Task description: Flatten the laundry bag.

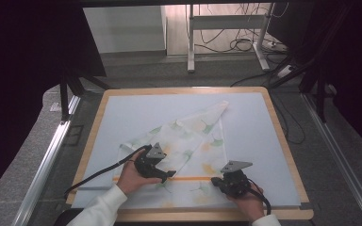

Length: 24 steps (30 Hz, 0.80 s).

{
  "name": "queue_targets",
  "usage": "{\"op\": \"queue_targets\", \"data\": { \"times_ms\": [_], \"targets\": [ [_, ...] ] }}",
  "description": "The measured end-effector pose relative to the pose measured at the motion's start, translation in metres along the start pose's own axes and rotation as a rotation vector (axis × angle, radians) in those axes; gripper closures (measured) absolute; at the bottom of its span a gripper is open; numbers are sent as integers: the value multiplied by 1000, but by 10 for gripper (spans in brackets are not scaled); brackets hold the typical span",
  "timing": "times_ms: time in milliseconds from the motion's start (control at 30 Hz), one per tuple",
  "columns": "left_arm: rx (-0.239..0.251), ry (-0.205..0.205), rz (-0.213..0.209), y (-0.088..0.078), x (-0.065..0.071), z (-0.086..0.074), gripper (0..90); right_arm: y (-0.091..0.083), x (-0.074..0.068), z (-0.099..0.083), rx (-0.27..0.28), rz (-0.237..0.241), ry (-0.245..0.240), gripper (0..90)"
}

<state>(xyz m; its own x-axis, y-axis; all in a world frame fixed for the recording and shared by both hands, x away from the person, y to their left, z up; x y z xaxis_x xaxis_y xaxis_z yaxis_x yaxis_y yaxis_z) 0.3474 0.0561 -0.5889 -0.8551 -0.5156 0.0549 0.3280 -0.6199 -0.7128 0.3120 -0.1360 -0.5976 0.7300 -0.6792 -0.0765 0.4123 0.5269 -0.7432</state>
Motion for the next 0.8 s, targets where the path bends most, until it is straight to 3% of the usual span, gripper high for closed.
{"op": "queue_targets", "data": {
  "times_ms": [167,433,667,800],
  "targets": [
    [-27,13,-16,17,6,5,230,0,0,0,-1,4,12,892],
    [-45,33,-6,21,6,2,232,0,1,0,0,8,11,892],
    [-58,12,-21,25,6,-2,245,0,1,-1,-3,10,17,892],
    [-65,1,-34,24,4,-3,304,0,1,-1,-2,13,16,892]
  ]
}}
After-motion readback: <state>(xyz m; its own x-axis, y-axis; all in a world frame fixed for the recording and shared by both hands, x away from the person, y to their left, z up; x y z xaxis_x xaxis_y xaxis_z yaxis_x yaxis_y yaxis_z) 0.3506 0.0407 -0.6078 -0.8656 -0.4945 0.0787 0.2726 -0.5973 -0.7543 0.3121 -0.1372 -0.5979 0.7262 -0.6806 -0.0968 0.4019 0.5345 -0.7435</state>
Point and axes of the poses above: each handheld gripper's, and its own axes: y roughly forward along the jaws, z roughly out of its top, x roughly to its right, the point moved 10 cm from there along y, roughly forward along the jaws, and after that the axes turned 2 degrees about -z, right-handed, at the moved point
